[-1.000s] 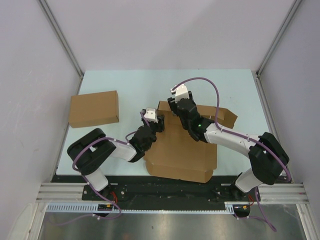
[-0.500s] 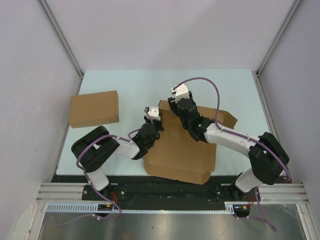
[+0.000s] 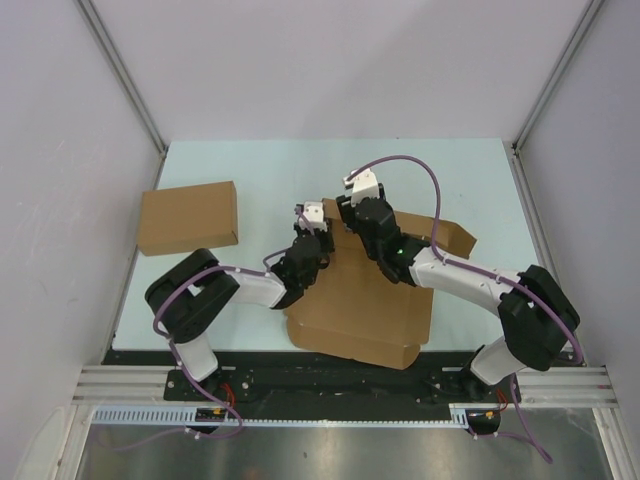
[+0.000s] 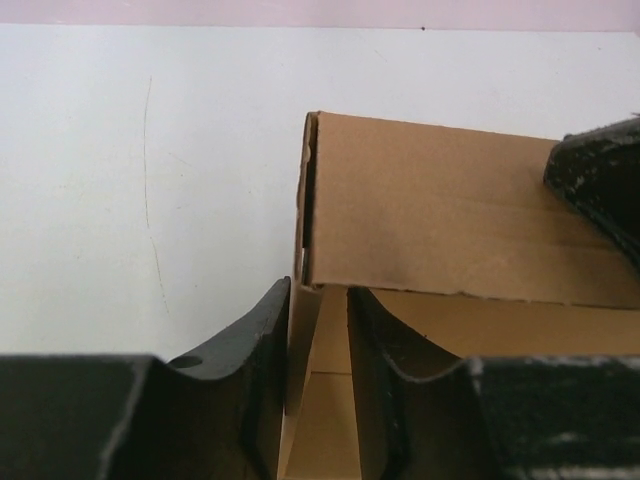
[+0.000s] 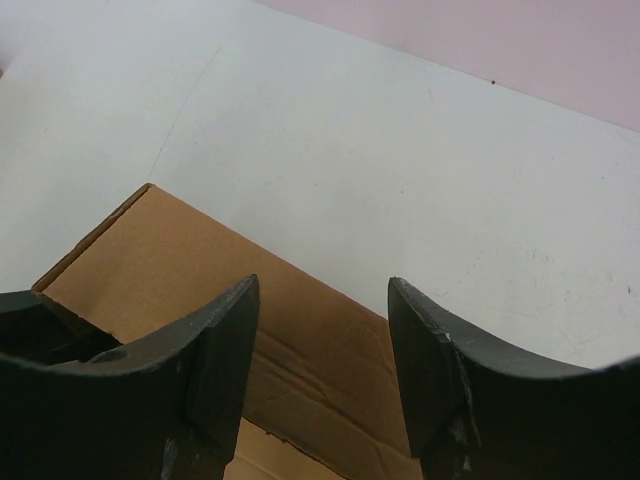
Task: Fold the paper box
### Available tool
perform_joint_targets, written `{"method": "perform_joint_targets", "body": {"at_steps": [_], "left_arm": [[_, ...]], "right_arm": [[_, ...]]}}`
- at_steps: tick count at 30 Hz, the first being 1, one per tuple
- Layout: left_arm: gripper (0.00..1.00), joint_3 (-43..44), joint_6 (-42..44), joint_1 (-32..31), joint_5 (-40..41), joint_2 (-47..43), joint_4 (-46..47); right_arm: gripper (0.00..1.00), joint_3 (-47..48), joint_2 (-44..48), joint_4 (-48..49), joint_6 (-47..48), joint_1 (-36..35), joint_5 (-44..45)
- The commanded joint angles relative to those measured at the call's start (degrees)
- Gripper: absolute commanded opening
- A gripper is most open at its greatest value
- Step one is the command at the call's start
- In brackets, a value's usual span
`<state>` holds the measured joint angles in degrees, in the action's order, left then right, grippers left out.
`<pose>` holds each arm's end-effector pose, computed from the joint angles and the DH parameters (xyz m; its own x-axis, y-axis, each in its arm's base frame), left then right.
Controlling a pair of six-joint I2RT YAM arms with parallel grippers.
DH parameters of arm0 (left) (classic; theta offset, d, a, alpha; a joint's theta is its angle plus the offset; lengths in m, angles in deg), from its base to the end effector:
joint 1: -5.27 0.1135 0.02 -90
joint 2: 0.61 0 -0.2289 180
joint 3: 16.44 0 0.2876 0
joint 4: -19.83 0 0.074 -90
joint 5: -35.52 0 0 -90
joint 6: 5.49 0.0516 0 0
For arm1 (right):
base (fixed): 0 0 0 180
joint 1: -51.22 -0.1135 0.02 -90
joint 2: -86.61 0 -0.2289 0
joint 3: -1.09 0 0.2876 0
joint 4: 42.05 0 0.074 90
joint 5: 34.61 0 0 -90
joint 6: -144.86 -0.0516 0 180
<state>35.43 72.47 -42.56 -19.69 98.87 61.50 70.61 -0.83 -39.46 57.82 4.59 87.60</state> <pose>0.2684 -0.2525 0.1148 -0.1154 -0.1277 -0.9851 0.2082 0.9666 -0.1497 0.2925 0.2696 0.2226 -0.1678 -0.2412 -0.9559 -0.2711 0.9435 -0.1905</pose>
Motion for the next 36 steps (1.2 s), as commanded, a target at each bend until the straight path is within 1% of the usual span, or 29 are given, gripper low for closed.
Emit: {"method": "perform_joint_targets", "body": {"at_steps": [1, 3, 4, 6, 7, 9, 10, 14, 15, 16, 18, 19, 22, 26, 28, 29, 31, 33, 36], "left_arm": [[0.3, 3.93, -4.4, -0.33, -0.24, 1.68, 0.35], [0.27, 4.64, -5.72, -0.33, -0.68, 2.47, -0.72], [0.21, 4.55, -6.16, -0.42, -0.86, 2.99, -0.54], [0.13, 4.29, -7.39, -0.33, -0.77, 3.52, -0.36], [0.07, 4.2, -7.74, -0.33, -0.68, 3.96, -0.36], [0.01, 4.02, -8.01, -0.33, -0.25, 4.23, -0.45], [0.0, 3.94, -7.92, -0.33, -0.07, 4.32, -0.54], [0.01, 2.71, -8.01, -0.33, -0.07, 3.97, 0.95], [0.14, 2.62, -8.09, -0.42, 0.11, 3.88, 0.61], [0.21, 2.44, -8.53, -0.42, 0.28, 3.53, 0.17], [0.32, 1.48, -8.8, -0.42, 0.11, 3.44, 0.77], [0.41, 1.13, -9.32, -0.42, 0.11, 3.44, 1.21], [0.46, 0.68, -10.64, -0.42, -0.15, 3.53, 0.43], [0.46, 0.07, -12.66, -0.68, -0.6, 4.4, -0.1], [0.43, 0.42, -13.8, -0.77, -0.42, 5.37, -0.36], [0.41, 0.77, -14.33, -0.86, -0.33, 5.63, -1.32], [0.32, 2.0, -15.73, -0.77, 0.19, 6.77, -2.38], [0.23, 3.75, -17.05, -0.77, 1.95, 7.39, -5.45], [0.18, 7.0, -19.86, -0.77, 4.14, 8.18, -11.86]], "right_arm": [[0.59, -1.66, 1.04, -2.33, -1.38, -0.48, -2.32], [0.6, -1.75, 0.95, -2.15, -1.38, -0.39, -2.41], [0.59, -1.92, 1.04, -2.15, -1.38, -0.48, -2.5], [0.59, -2.01, 1.3, -2.15, -1.38, -0.39, -2.67], [0.6, -2.01, 1.31, -2.07, -1.38, -0.48, -2.76], [0.6, -2.19, 1.57, -1.98, -1.29, -0.39, -2.76], [0.59, -2.28, 1.66, -1.8, -1.2, -0.39, -2.85], [0.6, -2.45, 1.57, -1.54, -1.29, -0.3, -2.85], [0.59, -2.45, 1.48, -1.45, -1.29, -0.3, -2.85], [0.59, -2.45, 1.57, -1.28, -1.29, -0.3, -2.94], [0.59, -2.45, 1.48, -1.27, -1.2, -0.22, -2.94], [0.59, -2.45, 1.48, -1.27, -1.29, -0.21, -3.03], [0.6, -2.45, 1.39, -1.19, -1.2, -0.21, -2.94], [0.59, -2.45, 1.39, -1.01, -1.29, -0.21, -3.03], [0.59, -2.45, 1.48, -1.01, -1.64, -0.3, -3.2], [0.59, -2.45, 1.48, -1.01, -1.73, -0.39, -3.29], [0.6, -2.45, 1.66, -1.1, -1.82, -0.48, -3.38], [0.59, -2.37, 1.83, -1.19, -1.99, -0.65, -3.47], [0.6, -2.45, 2.1, -1.19, -2.17, -0.92, -3.64]]}}
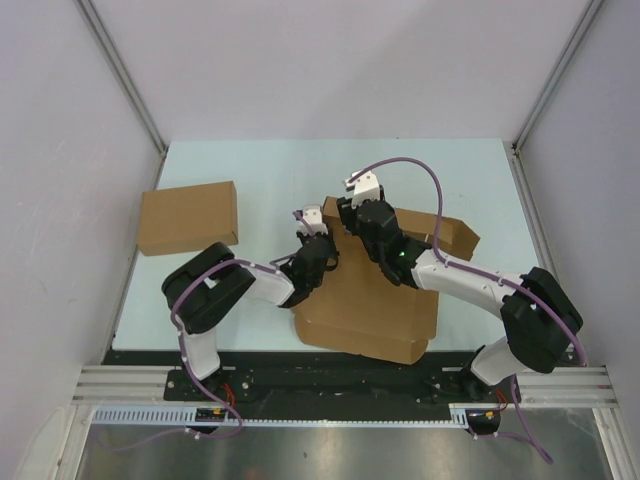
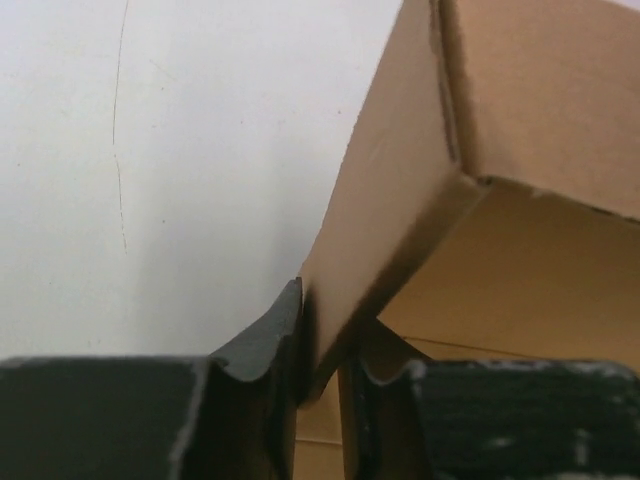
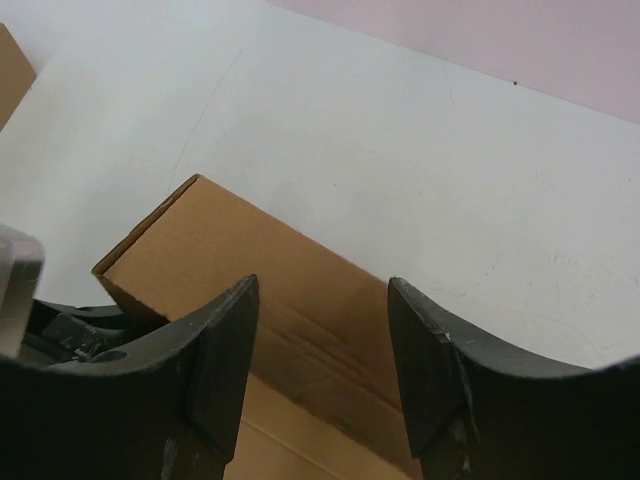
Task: Fold the paper box
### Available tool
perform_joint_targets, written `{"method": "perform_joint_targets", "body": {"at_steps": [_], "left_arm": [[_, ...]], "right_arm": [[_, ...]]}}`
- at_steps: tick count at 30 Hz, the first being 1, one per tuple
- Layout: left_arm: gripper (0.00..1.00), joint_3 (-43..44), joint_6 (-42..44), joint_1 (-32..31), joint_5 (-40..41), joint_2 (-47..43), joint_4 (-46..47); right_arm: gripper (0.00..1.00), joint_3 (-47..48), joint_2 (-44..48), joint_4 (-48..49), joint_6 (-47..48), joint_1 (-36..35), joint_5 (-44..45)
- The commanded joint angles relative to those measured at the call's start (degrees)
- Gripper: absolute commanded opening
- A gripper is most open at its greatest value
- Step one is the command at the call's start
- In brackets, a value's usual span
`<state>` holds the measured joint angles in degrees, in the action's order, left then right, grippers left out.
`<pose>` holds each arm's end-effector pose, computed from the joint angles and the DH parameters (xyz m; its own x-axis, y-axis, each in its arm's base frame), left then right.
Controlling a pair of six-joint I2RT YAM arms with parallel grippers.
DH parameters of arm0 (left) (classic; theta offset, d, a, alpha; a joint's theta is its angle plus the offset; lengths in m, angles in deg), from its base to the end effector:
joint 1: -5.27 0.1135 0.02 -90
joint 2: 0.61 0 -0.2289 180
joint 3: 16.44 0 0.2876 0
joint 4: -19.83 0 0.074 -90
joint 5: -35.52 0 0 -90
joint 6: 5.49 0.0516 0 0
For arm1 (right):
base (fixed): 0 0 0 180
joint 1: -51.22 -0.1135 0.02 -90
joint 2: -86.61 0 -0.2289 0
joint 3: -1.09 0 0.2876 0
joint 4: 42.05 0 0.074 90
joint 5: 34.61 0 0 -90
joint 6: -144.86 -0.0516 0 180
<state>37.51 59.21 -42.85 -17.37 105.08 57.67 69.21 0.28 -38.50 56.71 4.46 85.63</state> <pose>0.2714 -0.2560 0.0804 -0.2316 -0.2522 -0.9395 0.1148 0.9520 -0.2838 0.2883 0.2687 0.2220 -0.1637 -0.2148 -0.9628 -0.3010 0.9403 -0.1586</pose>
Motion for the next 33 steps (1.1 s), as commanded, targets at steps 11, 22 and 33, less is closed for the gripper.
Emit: {"method": "perform_joint_targets", "body": {"at_steps": [11, 22, 33], "left_arm": [[0.0, 7.14, -6.52, -0.49, 2.27, 2.51, -12.19], [0.01, 2.39, 0.6, -0.49, 3.5, -1.1, -10.43], [0.01, -0.34, 5.78, -0.49, 5.08, -4.0, -8.93]], "right_arm": [[0.59, -2.2, 1.07, -1.71, -1.23, -0.87, -1.85], [0.65, -2.11, 5.02, -0.21, -0.18, -0.08, -0.71], [0.66, 0.53, 10.03, -1.18, 0.96, 0.27, -0.44]]}}
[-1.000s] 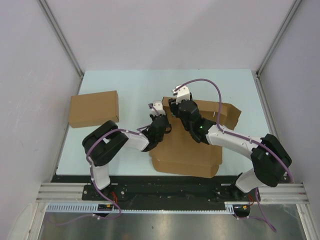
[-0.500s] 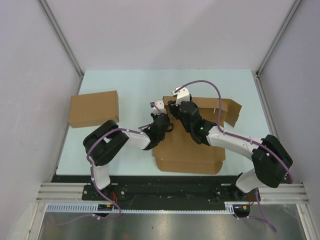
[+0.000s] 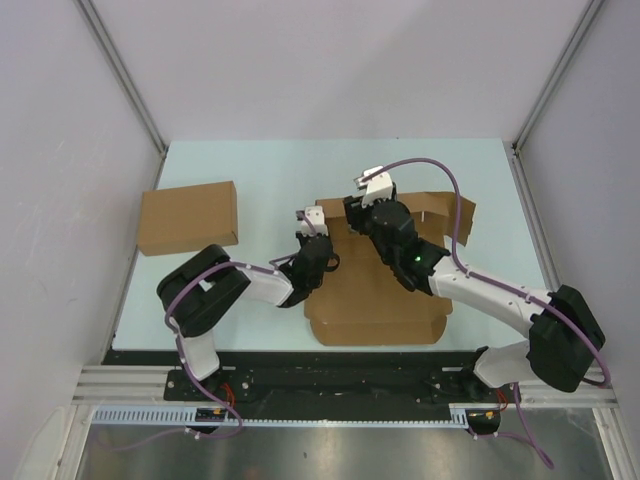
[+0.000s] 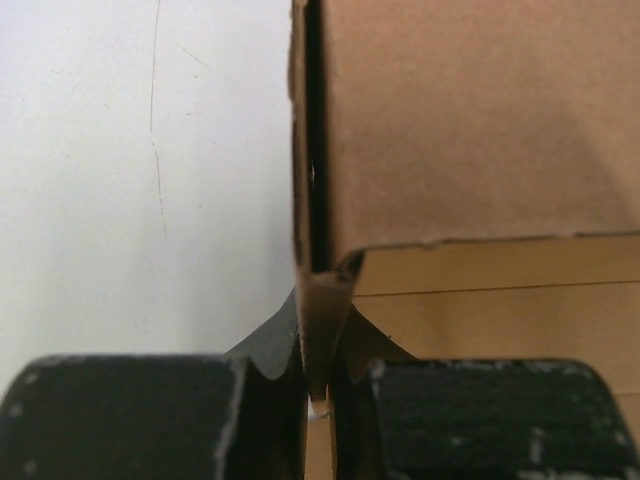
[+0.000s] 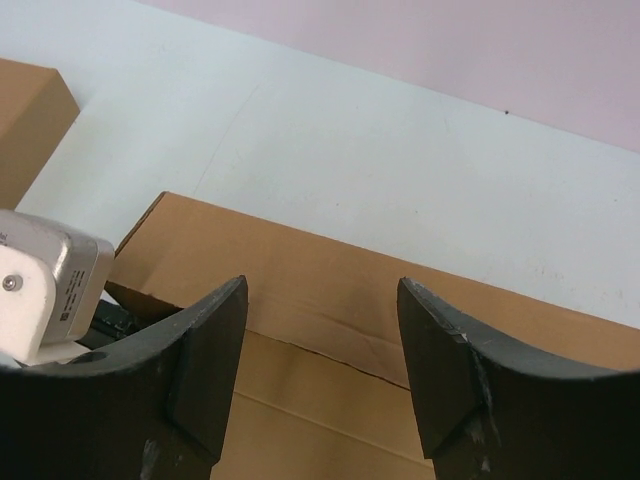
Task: Fold the paper box
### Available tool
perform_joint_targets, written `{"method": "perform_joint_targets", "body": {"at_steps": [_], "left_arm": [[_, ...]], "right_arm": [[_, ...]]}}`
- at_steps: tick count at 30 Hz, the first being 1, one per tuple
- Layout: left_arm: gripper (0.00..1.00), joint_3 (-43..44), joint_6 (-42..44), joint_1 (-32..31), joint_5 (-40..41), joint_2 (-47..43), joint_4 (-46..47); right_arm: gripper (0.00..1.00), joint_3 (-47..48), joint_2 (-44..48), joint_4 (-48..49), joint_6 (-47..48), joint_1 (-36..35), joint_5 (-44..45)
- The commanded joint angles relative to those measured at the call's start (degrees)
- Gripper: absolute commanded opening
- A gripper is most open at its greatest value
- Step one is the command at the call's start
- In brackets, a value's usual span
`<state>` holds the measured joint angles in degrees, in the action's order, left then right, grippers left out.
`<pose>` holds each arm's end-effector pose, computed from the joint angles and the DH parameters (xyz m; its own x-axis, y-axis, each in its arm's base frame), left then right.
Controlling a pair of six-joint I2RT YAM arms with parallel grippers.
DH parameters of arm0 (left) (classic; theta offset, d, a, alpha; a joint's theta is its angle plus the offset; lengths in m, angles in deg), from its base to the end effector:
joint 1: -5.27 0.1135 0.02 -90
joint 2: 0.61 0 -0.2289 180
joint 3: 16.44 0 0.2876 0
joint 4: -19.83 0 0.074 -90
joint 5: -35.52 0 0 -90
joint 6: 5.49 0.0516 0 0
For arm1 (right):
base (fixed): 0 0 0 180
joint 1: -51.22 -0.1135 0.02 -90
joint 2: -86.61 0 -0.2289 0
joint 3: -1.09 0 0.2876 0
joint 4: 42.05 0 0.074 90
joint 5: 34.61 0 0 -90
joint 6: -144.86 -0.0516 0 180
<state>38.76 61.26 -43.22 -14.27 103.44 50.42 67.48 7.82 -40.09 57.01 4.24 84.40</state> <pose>0.2718 -0.2569 0.0835 -0.2561 -0.1654 -0.9524 0.0701 0.9795 -0.1890 0.2731 0.2560 0.2547 -0.1118 -0.1679 -0.9795 -0.3184 0.9397 -0.1247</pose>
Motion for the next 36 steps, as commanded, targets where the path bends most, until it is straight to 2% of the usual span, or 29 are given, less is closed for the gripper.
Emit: {"method": "perform_joint_targets", "body": {"at_steps": [1, 7, 13, 17, 21, 29, 36], "left_arm": [[0.01, -1.76, 3.99, -0.2, 2.16, -2.53, -1.67], [0.0, -3.08, 6.72, -0.11, 3.82, -4.9, -2.9], [0.0, -4.31, 9.53, -0.2, 6.81, -8.42, -6.86], [0.0, -5.54, 10.32, -0.11, 8.22, -10.44, -8.44], [0.0, -5.1, 10.85, 0.5, 8.22, -11.41, -11.5], [0.0, -0.62, 11.91, 1.2, 6.47, -11.68, -17.4], [0.0, 5.88, 9.97, 3.22, -0.91, -11.15, -30.67]], "right_arm": [[0.66, 2.25, 2.58, 0.33, 0.66, 0.57, 0.61], [0.65, 2.17, 1.88, -2.31, -1.53, 2.15, 0.6], [0.66, 2.25, 7.49, -4.85, -5.74, 7.24, 1.48], [0.66, 2.25, 13.55, -11.42, -11.11, 12.25, 2.53], [0.66, 2.08, 18.38, -19.43, -11.65, 15.25, 2.8], [0.65, -3.09, 25.52, -29.2, -6.29, 13.32, 2.54], [0.63, -7.24, 22.89, -26.84, -2.34, 9.8, 7.19]]}}
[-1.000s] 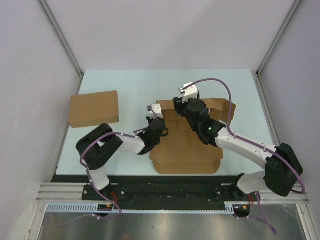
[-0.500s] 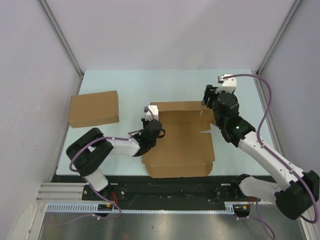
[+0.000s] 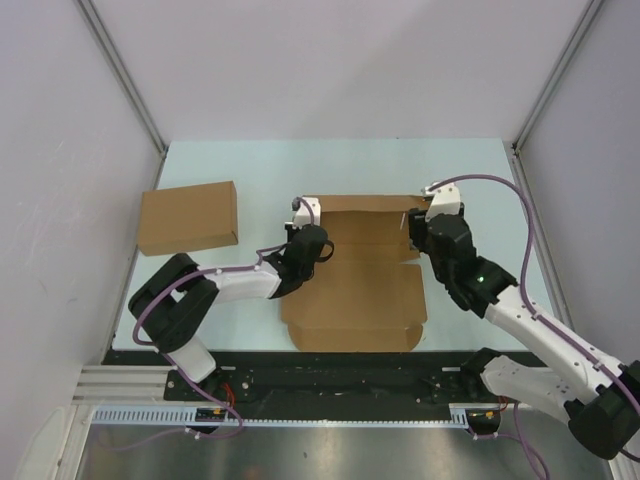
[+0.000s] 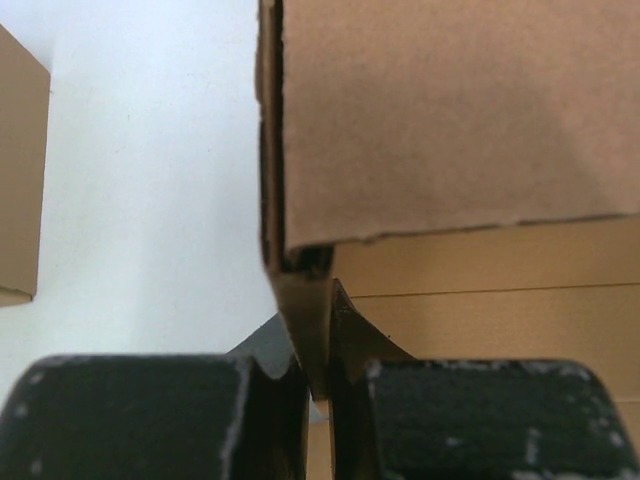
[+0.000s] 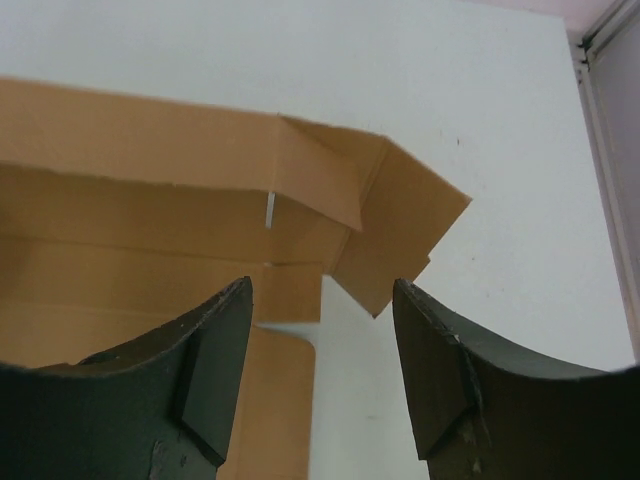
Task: Fold the paper box
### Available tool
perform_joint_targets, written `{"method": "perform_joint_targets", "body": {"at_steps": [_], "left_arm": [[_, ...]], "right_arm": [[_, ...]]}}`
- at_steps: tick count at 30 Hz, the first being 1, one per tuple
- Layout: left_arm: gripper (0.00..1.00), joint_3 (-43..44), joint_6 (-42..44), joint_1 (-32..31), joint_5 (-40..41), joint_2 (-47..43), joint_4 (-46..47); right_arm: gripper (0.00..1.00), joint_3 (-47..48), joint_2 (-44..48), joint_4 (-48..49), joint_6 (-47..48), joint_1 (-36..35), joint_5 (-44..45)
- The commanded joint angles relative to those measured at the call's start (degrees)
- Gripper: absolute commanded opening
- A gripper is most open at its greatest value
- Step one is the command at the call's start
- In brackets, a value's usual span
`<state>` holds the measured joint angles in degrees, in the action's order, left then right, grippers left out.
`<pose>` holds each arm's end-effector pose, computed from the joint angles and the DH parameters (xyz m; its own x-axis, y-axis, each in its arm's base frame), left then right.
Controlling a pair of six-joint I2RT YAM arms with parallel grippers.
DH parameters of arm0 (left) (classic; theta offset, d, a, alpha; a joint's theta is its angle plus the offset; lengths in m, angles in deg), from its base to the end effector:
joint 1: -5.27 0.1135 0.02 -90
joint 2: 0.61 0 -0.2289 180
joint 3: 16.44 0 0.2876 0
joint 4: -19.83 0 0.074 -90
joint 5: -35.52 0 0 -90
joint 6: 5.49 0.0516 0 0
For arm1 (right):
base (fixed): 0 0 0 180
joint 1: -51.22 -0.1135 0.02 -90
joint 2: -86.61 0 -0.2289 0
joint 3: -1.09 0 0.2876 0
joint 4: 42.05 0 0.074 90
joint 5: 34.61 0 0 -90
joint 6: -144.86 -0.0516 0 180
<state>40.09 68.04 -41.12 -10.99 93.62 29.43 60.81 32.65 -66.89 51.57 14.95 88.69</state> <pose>0.2759 -0.2381 0.1134 -0.3418 0.0605 -0.9378 0.0101 0.9981 0.0608 0.2443 0.1441 0.2892 -0.2675 -0.1368 -0.9538 -0.0609 0.9903 -0.1249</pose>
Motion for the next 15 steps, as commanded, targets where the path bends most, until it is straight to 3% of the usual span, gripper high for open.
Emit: {"method": "perform_joint_targets", "body": {"at_steps": [1, 15], "left_arm": [[0.0, 5.51, 3.2, 1.3, -5.85, -1.42, -10.65], [0.0, 6.31, 4.16, 2.97, -8.5, -2.04, -14.09]], "right_arm": [[0.63, -0.57, -3.16, 0.92, 3.2, -0.91, 3.43], [0.55, -0.48, -14.77, 19.8, 12.69, 1.9, 5.9]]}}
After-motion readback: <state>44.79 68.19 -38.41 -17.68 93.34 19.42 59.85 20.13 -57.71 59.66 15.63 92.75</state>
